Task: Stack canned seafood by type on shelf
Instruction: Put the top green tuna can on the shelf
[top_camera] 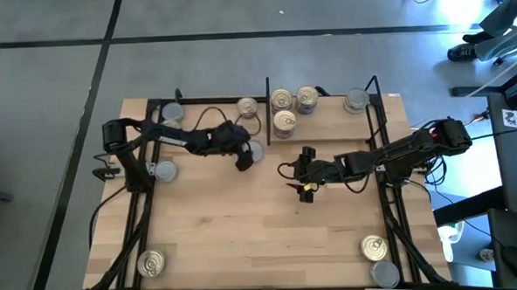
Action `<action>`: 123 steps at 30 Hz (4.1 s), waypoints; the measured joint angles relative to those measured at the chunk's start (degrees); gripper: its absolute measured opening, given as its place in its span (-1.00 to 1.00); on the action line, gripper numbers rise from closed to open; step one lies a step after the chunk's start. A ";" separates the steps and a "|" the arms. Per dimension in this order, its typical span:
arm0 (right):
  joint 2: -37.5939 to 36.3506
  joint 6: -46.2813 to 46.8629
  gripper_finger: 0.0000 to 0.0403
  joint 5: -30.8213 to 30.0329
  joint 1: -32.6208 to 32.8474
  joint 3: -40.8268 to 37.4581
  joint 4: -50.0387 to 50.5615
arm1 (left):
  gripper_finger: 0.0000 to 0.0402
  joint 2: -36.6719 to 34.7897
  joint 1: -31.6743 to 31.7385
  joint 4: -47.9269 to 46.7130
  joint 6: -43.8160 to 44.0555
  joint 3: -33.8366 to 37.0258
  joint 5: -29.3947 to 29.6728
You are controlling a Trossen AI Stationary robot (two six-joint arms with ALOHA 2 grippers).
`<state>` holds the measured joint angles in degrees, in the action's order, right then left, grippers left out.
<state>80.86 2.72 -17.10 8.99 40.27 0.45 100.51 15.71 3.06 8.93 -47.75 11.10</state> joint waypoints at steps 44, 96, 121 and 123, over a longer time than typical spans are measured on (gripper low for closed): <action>0.02 1.97 0.53 0.20 0.00 0.07 -0.74 | 0.44 -3.67 -24.59 -6.04 -0.81 -2.89 0.06; 0.02 1.86 0.53 0.22 0.00 0.04 -0.42 | 0.07 -0.43 -22.45 -6.27 -1.55 -2.89 -3.62; 12.67 -9.05 0.53 13.57 0.04 0.02 -18.78 | 0.07 -0.71 -23.20 2.04 -2.45 3.60 -3.21; 14.74 -11.22 0.53 15.28 0.07 0.02 -21.38 | 0.07 -0.71 -23.21 3.03 -2.45 4.16 -3.25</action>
<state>95.60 -8.49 -1.82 9.07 40.29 -20.93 99.80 -7.50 6.09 6.48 -43.58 7.86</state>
